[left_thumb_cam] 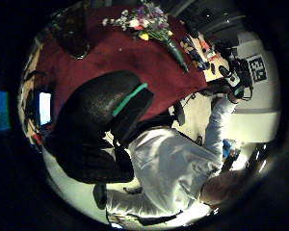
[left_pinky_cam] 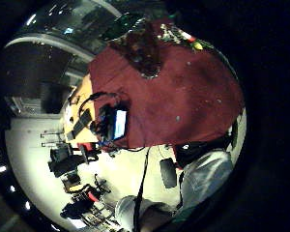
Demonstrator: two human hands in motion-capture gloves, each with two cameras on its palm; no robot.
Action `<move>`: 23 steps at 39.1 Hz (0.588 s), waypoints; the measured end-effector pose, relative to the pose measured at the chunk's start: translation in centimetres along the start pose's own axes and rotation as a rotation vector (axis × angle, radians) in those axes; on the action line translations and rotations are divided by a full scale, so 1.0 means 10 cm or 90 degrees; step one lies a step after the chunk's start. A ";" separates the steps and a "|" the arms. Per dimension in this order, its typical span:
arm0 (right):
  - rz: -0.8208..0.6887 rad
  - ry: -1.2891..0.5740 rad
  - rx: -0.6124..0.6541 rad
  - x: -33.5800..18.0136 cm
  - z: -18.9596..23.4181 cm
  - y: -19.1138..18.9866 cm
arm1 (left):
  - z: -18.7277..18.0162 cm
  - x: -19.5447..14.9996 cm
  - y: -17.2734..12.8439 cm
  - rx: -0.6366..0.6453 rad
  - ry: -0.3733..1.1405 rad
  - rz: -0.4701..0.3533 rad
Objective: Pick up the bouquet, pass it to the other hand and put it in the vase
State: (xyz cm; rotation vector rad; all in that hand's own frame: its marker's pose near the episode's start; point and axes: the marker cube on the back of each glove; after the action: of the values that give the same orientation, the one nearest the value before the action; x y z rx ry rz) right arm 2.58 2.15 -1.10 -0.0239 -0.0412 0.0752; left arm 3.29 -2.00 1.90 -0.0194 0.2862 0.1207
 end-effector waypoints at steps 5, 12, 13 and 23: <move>0.037 -0.010 0.000 0.12 -0.13 0.03 | 0.04 0.16 -0.12 0.018 0.026 0.030; 0.111 -0.050 0.003 0.32 -0.23 -0.10 | 0.09 0.38 -0.23 0.060 0.032 0.060; 0.126 -0.055 0.000 0.35 -0.22 -0.14 | 0.10 0.41 -0.23 0.060 0.034 0.066; 0.237 -0.117 -0.001 0.54 0.10 -0.60 | 0.16 0.58 -0.24 0.049 0.063 0.104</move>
State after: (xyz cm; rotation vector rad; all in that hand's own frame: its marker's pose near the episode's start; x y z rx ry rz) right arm 8.35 -3.40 0.23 -0.0261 -0.2209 0.4495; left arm 9.55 -3.65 1.82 0.0751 0.3910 0.2708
